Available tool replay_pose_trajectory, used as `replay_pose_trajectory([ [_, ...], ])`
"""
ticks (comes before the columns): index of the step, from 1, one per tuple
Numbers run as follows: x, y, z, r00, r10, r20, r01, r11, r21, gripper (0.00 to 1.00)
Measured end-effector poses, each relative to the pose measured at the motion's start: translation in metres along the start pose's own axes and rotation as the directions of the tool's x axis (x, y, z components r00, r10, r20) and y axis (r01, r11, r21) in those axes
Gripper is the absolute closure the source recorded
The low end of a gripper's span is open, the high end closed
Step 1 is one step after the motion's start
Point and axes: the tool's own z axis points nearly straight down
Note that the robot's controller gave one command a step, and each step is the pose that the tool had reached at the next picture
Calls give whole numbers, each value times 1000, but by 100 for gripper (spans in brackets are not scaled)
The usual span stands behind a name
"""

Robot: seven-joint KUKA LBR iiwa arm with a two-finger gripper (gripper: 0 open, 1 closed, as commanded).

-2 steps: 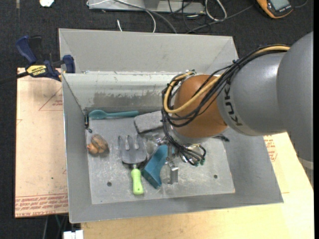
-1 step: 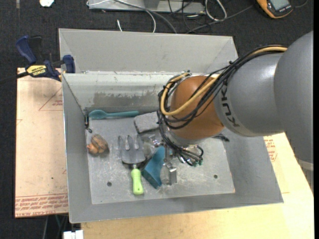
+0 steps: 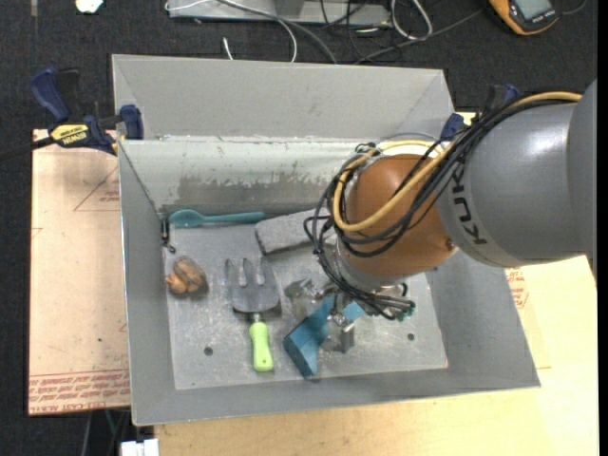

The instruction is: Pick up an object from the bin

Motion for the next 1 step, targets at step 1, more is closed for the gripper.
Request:
replay_pose_trajectory([
  [1,0,0,0,1000,0,0,0,1000,0,100],
])
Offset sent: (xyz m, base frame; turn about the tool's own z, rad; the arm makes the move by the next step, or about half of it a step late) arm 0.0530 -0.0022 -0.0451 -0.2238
